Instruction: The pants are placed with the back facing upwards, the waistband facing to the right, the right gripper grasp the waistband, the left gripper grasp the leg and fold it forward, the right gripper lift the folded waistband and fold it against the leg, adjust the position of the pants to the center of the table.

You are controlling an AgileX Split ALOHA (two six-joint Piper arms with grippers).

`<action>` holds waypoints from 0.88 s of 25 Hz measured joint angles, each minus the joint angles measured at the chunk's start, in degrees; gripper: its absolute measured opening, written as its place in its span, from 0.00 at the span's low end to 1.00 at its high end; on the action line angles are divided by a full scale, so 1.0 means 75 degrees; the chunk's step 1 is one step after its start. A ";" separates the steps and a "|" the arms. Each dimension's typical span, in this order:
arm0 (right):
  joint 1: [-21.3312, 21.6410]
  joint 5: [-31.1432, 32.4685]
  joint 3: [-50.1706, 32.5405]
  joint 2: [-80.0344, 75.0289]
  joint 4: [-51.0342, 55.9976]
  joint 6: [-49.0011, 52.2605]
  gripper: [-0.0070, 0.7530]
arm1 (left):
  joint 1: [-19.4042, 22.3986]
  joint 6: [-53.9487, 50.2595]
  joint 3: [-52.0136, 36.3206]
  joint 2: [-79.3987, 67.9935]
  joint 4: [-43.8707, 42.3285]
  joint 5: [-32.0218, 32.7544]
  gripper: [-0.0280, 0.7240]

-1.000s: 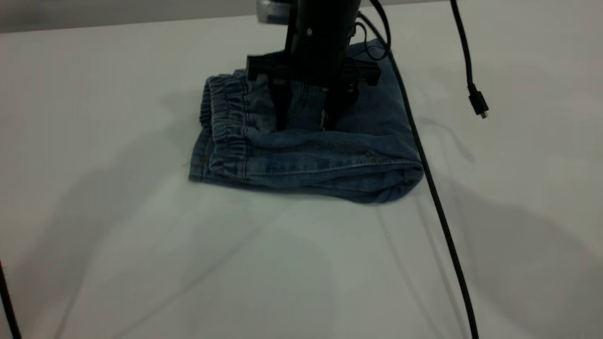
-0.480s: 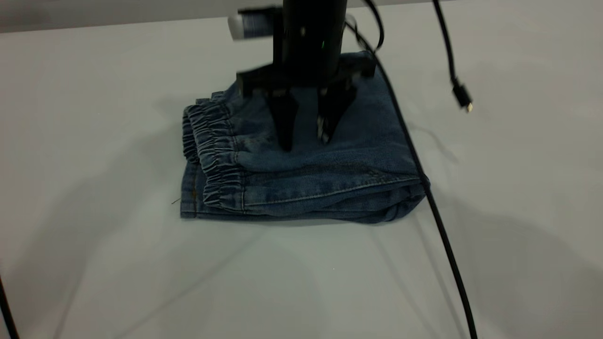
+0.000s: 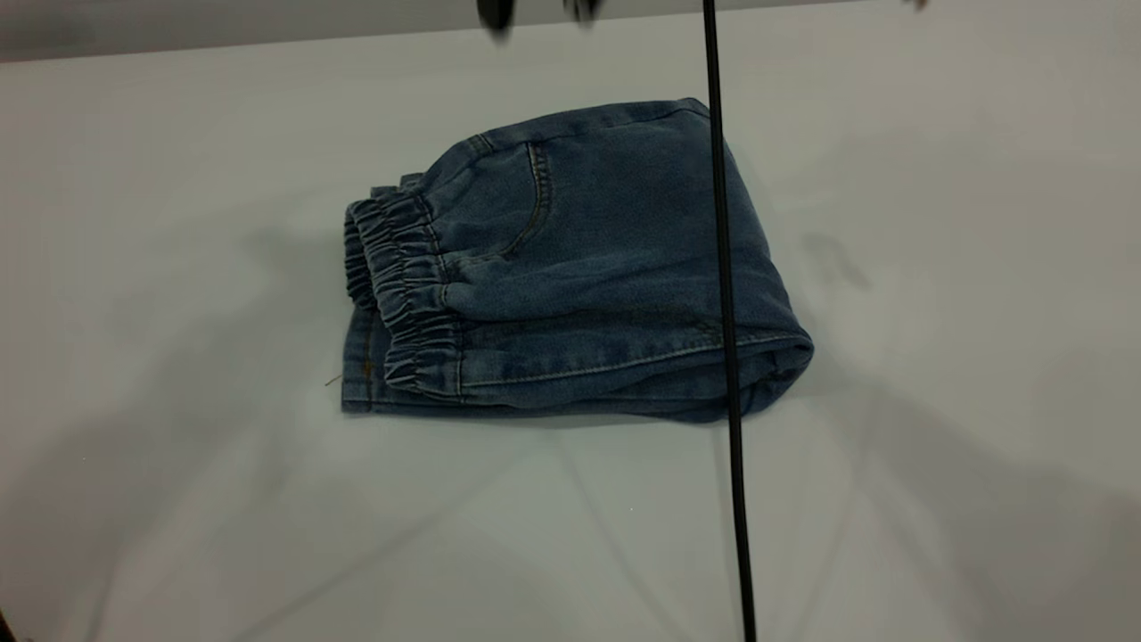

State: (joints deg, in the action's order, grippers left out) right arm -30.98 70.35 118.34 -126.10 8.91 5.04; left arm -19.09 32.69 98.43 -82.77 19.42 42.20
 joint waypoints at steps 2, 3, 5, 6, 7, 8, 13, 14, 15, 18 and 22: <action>0.0000 -0.0001 -0.0028 0.0570 -0.0013 -0.0167 0.49 | 0.0000 0.0158 -0.0305 0.0358 0.0000 -0.0288 0.49; 0.0000 -0.0009 -0.0028 0.0891 -0.0013 -0.0249 0.49 | 0.0000 0.0263 -0.0476 0.0563 0.0000 -0.0431 0.49; 0.0000 -0.0009 -0.0028 0.1517 -0.0005 -0.0419 0.49 | 0.0000 0.0444 -0.0760 0.0953 0.0000 -0.0662 0.49; 0.0000 -0.0009 -0.0028 0.1884 -0.0005 -0.0475 0.49 | 0.0000 0.0459 -0.0863 0.1164 0.0000 -0.0714 0.49; 0.0000 -0.0009 -0.0028 0.2256 0.0015 -0.0535 0.49 | 0.0000 0.0433 -0.0897 0.1370 0.0000 -0.0715 0.49; 0.0000 -0.0009 -0.0028 0.2636 0.0058 -0.0538 0.49 | 0.0000 0.0342 -0.0904 0.1580 0.0019 -0.0680 0.49; 0.0000 0.0007 -0.0045 0.4485 0.0018 -0.0672 0.49 | 0.0000 -0.0243 -0.0904 0.2578 0.0033 0.0522 0.49; 0.0000 -0.0005 -0.0069 0.4892 0.0018 -0.0672 0.49 | 0.0000 -0.0243 -0.0907 0.2767 0.0049 0.0867 0.49; 0.0000 -0.0009 -0.0144 0.5299 0.0018 -0.0672 0.49 | 0.0000 -0.0252 -0.0907 0.2955 0.0058 0.1149 0.49; 0.0000 -0.0009 -0.0621 0.6453 -0.0037 -0.0725 0.49 | 0.0000 -0.0638 -0.0907 0.3445 0.0051 0.1880 0.49; 0.0007 -0.0019 -0.1897 0.8228 -0.0092 -0.0725 0.49 | 0.0000 -0.1391 -0.0925 0.4038 0.0001 0.2948 0.47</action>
State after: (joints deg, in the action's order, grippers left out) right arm -30.92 70.21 104.11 -64.39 8.22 -0.40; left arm -19.09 22.26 91.49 -52.48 19.42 64.31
